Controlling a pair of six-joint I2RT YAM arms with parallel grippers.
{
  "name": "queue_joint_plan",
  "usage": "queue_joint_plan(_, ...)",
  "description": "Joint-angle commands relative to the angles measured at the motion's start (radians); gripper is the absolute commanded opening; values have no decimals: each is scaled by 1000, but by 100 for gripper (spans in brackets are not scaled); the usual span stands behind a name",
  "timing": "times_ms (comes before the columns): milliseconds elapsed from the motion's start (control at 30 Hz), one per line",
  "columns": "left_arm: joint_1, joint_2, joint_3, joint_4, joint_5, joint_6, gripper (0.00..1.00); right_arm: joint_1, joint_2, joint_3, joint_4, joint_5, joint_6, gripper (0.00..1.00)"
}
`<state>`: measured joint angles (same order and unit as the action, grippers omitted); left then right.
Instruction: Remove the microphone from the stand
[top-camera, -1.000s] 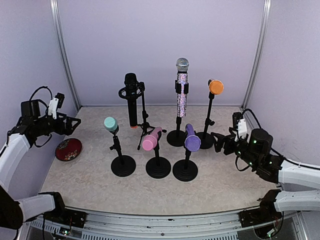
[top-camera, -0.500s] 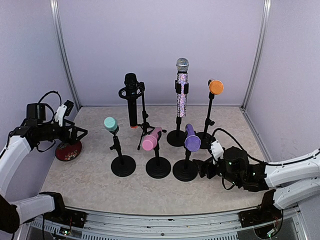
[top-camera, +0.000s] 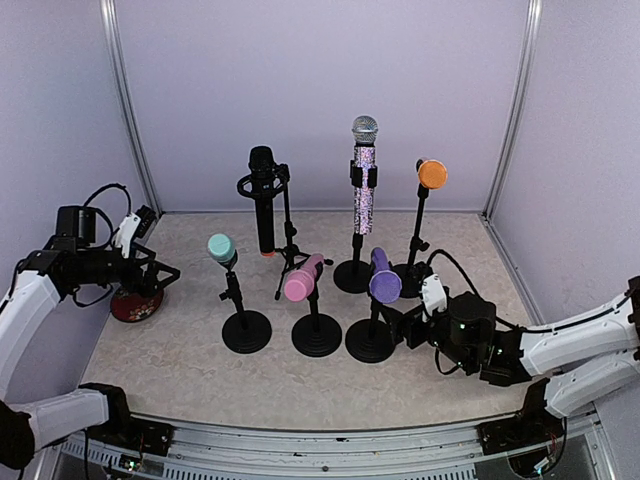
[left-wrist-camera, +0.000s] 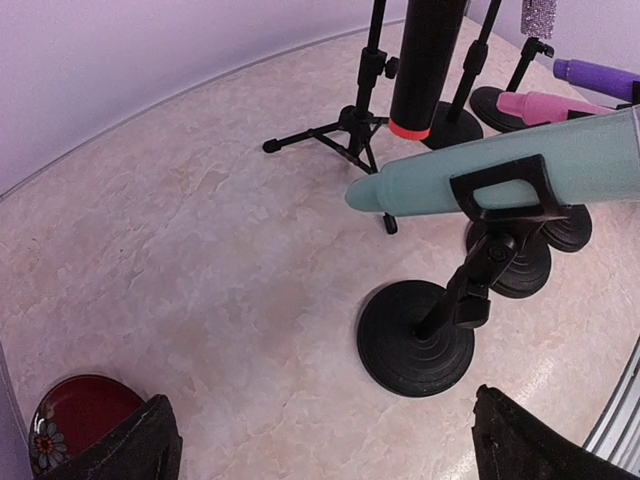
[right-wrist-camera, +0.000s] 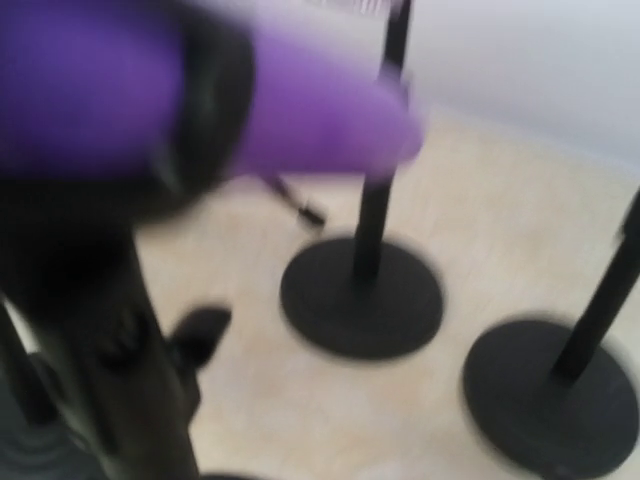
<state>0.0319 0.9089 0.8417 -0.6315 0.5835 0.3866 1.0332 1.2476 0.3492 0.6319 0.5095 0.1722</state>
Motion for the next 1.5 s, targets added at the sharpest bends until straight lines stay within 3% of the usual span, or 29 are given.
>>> queue_joint_plan(0, -17, -12, 28, -25, 35, 7, 99, 47, -111, -40, 56, 109, -126, 97)
queue_joint_plan(267, -73, 39, 79, -7, 23, 3, 99, 153, -200, -1, 87, 256, -452, 100)
queue_joint_plan(700, -85, 39, 174, -75, 39, 29, 99, 245, 12, 123, 372, 287, -853, 97)
queue_joint_plan(800, -90, 39, 195, -84, 38, 25, 99, 255, 58, 167, 413, 277, -915, 83)
queue_joint_plan(1033, -121, 44, 297, -91, 50, -1, 99, 255, 49, 174, 404, 277, -940, 33)
queue_joint_plan(1100, -145, 52, 326, -87, 49, -8, 99, 255, 32, 173, 397, 275, -946, 23)
queue_joint_plan(1300, -247, 107, 431, -45, 22, -66, 99, 255, -31, 233, 352, 222, -988, 4)
queue_joint_plan(1467, -324, 184, 548, -11, 36, -127, 99, 255, -90, 344, 201, 148, -1011, 0)
